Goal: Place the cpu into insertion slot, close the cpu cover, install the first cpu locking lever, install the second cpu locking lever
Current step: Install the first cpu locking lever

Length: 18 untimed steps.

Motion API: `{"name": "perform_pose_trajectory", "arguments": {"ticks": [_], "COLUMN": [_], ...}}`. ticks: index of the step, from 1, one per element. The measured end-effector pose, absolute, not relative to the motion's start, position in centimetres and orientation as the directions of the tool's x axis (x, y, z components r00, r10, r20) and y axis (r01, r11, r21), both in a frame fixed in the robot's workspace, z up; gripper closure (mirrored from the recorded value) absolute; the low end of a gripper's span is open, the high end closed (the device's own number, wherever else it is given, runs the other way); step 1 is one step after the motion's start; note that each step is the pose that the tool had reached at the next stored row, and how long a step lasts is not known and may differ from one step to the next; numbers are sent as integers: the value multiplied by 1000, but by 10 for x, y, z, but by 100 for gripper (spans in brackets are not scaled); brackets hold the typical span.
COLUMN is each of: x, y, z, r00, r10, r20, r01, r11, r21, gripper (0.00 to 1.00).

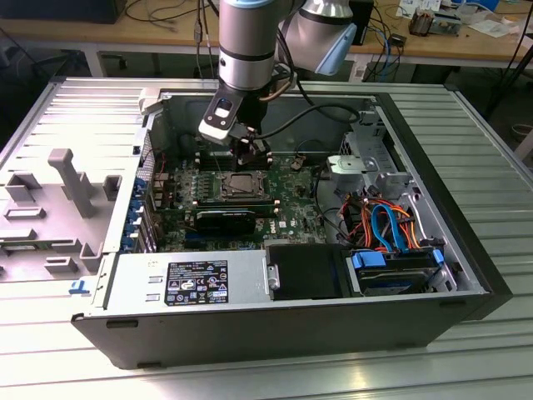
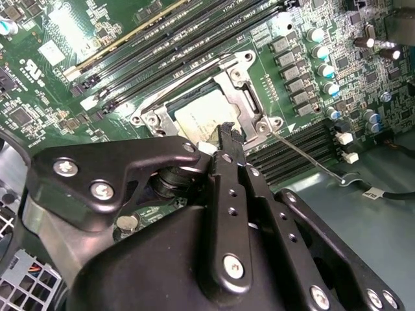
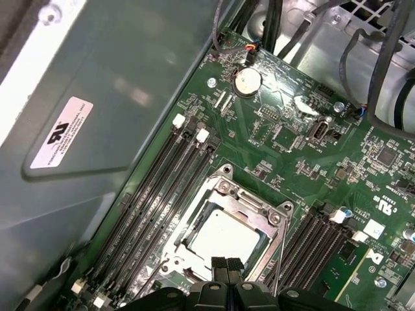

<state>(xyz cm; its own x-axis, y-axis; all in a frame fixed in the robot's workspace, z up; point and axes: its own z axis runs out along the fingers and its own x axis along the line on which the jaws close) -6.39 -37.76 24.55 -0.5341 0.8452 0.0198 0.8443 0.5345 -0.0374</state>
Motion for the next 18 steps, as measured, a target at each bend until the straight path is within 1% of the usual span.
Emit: {"name": "perform_pose_trajectory", "arguments": {"ticks": [18], "x": [-64], "y": [-378], "z": [246], "r00": [-564], "r10": [826], "r20": [20], "r01": [825], "r11": [564], "r21": [-37], "gripper": [89]}}
